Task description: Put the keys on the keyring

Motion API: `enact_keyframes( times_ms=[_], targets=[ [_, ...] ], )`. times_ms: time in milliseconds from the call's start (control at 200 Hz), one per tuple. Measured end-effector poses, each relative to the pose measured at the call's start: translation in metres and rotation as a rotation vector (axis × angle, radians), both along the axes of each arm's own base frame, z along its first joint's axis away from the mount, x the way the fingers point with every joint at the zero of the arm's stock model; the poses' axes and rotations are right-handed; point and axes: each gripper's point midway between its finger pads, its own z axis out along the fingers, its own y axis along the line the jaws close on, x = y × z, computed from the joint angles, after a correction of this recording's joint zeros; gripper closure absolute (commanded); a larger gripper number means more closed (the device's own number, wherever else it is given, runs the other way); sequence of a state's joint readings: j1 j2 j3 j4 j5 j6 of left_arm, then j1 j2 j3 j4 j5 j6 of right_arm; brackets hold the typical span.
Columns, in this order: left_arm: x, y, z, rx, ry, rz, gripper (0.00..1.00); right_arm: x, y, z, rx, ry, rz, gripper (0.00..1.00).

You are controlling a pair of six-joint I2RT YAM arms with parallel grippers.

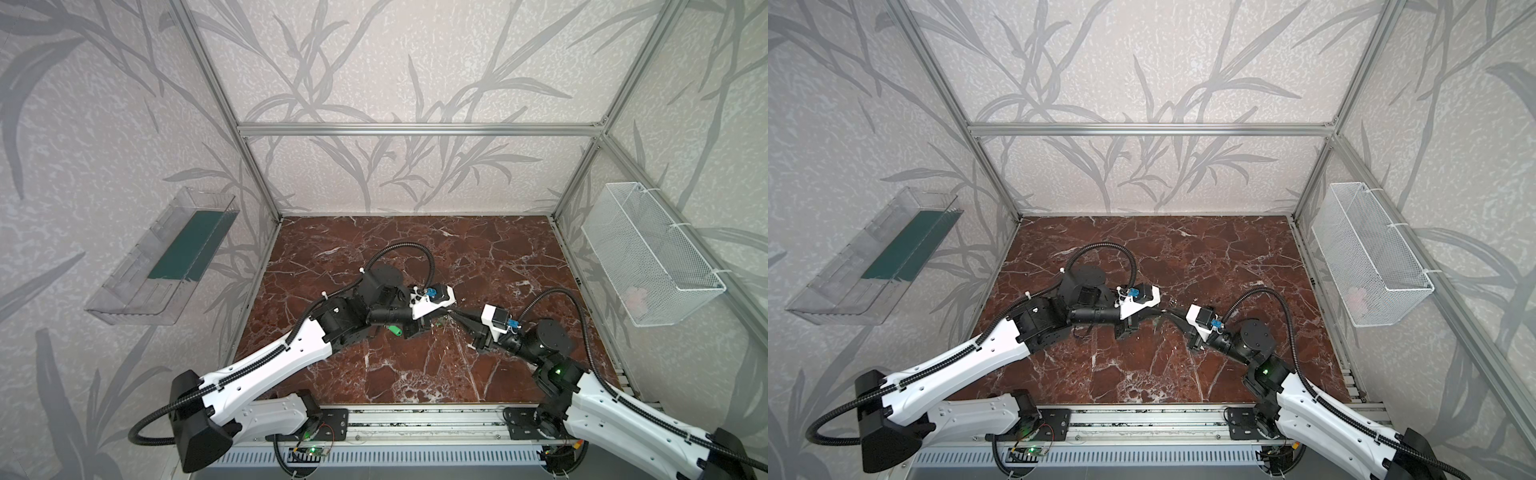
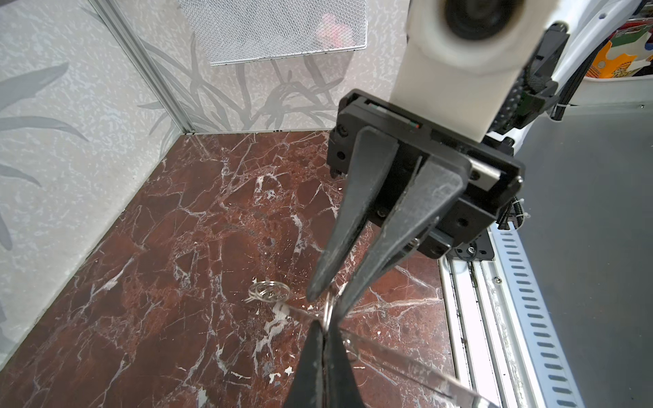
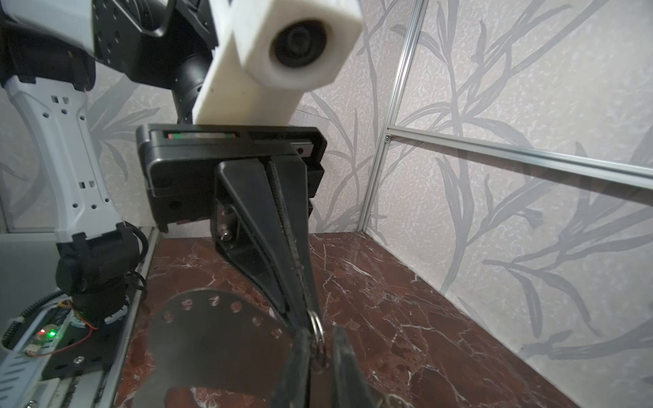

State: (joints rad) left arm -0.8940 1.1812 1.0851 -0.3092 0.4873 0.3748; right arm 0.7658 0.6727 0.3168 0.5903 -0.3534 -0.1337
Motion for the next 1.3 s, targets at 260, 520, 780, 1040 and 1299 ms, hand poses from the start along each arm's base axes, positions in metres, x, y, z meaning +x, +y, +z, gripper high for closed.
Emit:
enact_keyframes(
  times_ms=[260, 520, 780, 1040, 1299],
  targets=[
    [0.016, -0.009, 0.015, 0.144, -0.021, 0.036, 1.0, 0.005, -0.024, 0.006, -0.083, -0.056, -0.139, 0.73],
    [0.014, -0.017, 0.016, 0.278, 0.009, 0.029, 1.0, 0.011, -0.026, -0.002, -0.178, -0.066, -0.175, 0.78],
    [0.006, -0.015, 0.002, 0.369, 0.04, 0.021, 1.0, 0.014, -0.023, -0.005, -0.221, -0.08, -0.174, 0.79],
    [0.004, -0.013, 0.001, 0.384, 0.039, 0.023, 1.0, 0.012, -0.019, -0.007, -0.227, -0.079, -0.148, 0.8],
    [0.004, -0.016, 0.002, 0.39, 0.032, 0.023, 1.0, 0.01, -0.014, -0.009, -0.224, -0.073, -0.123, 0.83]
  ],
)
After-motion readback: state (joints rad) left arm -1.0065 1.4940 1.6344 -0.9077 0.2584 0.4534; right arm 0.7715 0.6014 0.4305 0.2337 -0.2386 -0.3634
